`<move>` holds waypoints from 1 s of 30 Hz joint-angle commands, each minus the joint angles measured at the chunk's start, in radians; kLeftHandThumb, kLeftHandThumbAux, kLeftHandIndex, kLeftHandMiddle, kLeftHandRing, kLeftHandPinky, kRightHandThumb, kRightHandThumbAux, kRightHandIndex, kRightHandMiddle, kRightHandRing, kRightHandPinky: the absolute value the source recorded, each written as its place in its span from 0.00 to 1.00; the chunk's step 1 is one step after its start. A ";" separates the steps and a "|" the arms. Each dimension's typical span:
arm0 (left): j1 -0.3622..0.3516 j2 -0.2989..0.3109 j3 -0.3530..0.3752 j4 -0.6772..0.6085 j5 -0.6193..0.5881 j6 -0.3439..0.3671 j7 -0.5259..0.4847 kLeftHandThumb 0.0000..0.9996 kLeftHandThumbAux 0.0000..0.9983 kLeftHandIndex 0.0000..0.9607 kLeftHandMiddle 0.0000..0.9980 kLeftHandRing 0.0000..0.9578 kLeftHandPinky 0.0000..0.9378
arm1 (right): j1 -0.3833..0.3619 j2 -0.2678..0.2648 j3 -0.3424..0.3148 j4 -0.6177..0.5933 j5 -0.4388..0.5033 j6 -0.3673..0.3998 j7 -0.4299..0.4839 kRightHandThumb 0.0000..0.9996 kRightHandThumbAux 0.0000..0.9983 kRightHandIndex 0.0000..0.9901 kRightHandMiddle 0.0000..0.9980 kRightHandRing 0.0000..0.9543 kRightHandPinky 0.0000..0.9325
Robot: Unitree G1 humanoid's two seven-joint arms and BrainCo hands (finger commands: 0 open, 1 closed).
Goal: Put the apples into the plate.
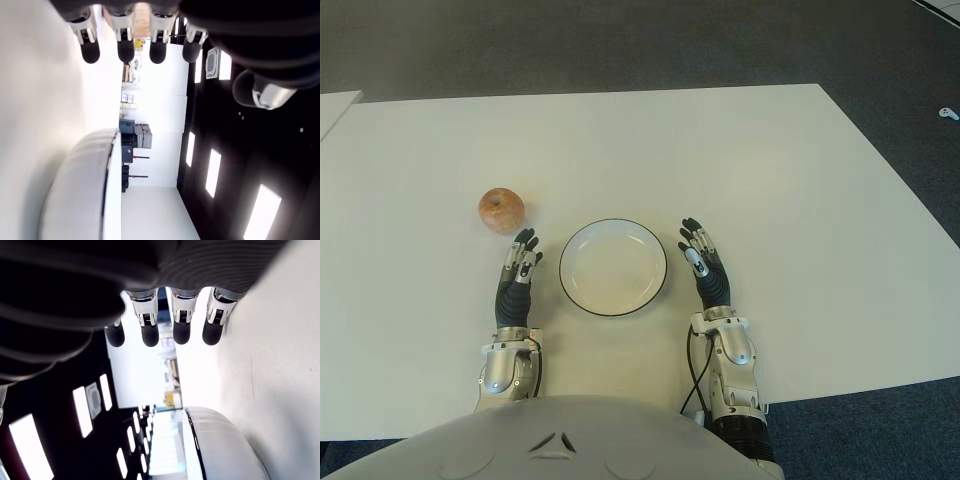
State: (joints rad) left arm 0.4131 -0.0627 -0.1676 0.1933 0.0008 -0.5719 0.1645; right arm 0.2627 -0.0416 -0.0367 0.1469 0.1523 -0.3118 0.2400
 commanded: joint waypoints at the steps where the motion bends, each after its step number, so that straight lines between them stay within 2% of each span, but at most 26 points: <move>1: 0.029 -0.060 -0.011 0.024 0.003 0.053 0.011 0.00 0.28 0.03 0.00 0.00 0.00 | 0.028 -0.002 0.008 0.033 -0.011 0.055 -0.009 0.00 0.38 0.00 0.00 0.00 0.00; 8: 0.045 -0.053 -0.020 0.002 -0.033 0.080 -0.019 0.00 0.27 0.00 0.00 0.00 0.00 | 0.029 -0.002 0.011 0.037 -0.012 0.049 -0.010 0.00 0.38 0.00 0.00 0.00 0.00; 19: 0.044 -0.042 -0.016 0.011 -0.067 0.044 -0.054 0.00 0.29 0.00 0.00 0.00 0.00 | 0.032 0.003 0.016 0.041 -0.012 0.041 -0.018 0.00 0.39 0.00 0.00 0.00 0.00; 24: 0.068 -0.046 -0.019 -0.062 -0.069 0.070 -0.043 0.00 0.32 0.03 0.00 0.00 0.00 | 0.030 0.008 0.017 0.050 -0.014 0.030 -0.020 0.00 0.39 0.00 0.00 0.00 0.00; 27: 0.162 -0.050 -0.074 -0.380 0.006 0.259 0.013 0.00 0.35 0.02 0.00 0.00 0.00 | 0.029 0.009 0.018 0.056 -0.021 0.022 -0.026 0.00 0.39 0.00 0.00 0.00 0.00; 28: 0.189 -0.052 -0.089 -0.491 0.053 0.346 0.029 0.00 0.38 0.01 0.00 0.00 0.00 | 0.028 0.010 0.019 0.057 -0.021 0.021 -0.027 0.00 0.39 0.00 0.00 0.00 0.00; 30: 0.205 -0.050 -0.089 -0.589 0.134 0.461 0.045 0.00 0.42 0.01 0.00 0.00 0.01 | 0.026 0.010 0.019 0.060 -0.020 0.018 -0.026 0.00 0.39 0.00 0.00 0.00 0.00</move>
State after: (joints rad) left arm 0.5350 -0.0771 -0.2058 -0.0618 -0.0235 -0.3995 0.1450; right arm 0.2584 -0.0399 -0.0245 0.1451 0.1455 -0.3339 0.2238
